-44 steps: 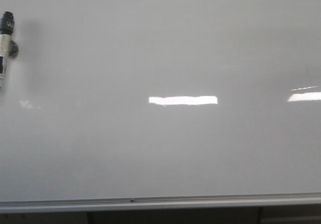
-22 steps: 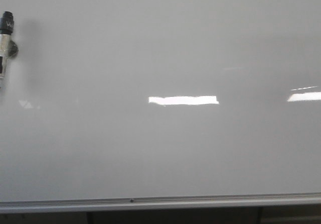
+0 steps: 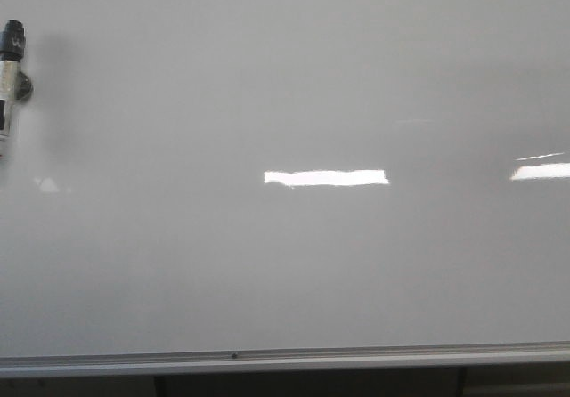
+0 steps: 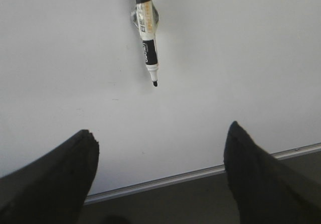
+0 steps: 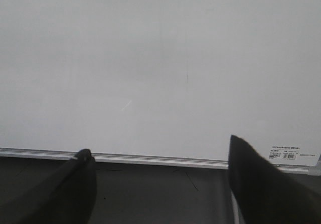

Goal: Write number 1 on whiteboard

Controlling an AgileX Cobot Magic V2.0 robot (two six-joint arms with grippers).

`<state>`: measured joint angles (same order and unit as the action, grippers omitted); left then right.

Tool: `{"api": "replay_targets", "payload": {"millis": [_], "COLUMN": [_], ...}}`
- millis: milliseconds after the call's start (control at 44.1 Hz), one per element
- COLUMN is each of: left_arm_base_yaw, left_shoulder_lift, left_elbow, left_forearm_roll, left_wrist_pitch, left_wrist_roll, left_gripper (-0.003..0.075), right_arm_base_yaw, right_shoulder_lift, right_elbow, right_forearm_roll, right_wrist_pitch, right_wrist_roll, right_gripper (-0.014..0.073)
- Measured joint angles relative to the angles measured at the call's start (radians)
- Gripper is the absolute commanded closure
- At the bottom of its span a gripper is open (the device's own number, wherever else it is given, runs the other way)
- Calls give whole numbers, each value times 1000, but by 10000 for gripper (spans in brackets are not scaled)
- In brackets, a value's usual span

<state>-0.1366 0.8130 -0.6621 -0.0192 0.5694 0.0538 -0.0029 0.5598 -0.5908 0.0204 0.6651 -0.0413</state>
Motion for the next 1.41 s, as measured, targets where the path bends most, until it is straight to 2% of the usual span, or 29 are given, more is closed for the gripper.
{"api": "replay_targets", "payload": {"millis": [454, 748, 1089, 1406], "left_arm_base_yaw": [0, 41, 41, 32], "left_shoulder_lift": [371, 533, 631, 705], "left_elbow": [0, -5, -13, -92], "left_forearm_roll": [-20, -103, -105, -107], "left_wrist_pitch": [-309, -519, -669, -659], "left_wrist_roll": [-2, -4, -4, -4], "left_gripper": [209, 209, 209, 209], "right_arm_base_yaw": [0, 0, 0, 0], "right_shoulder_lift": [0, 0, 0, 0], "right_elbow": [0, 0, 0, 0], "right_forearm_roll": [2, 2, 2, 2], "right_wrist_pitch": [-2, -4, -7, -7], "right_wrist_roll": [0, 0, 0, 0], "right_gripper": [25, 25, 25, 25]}}
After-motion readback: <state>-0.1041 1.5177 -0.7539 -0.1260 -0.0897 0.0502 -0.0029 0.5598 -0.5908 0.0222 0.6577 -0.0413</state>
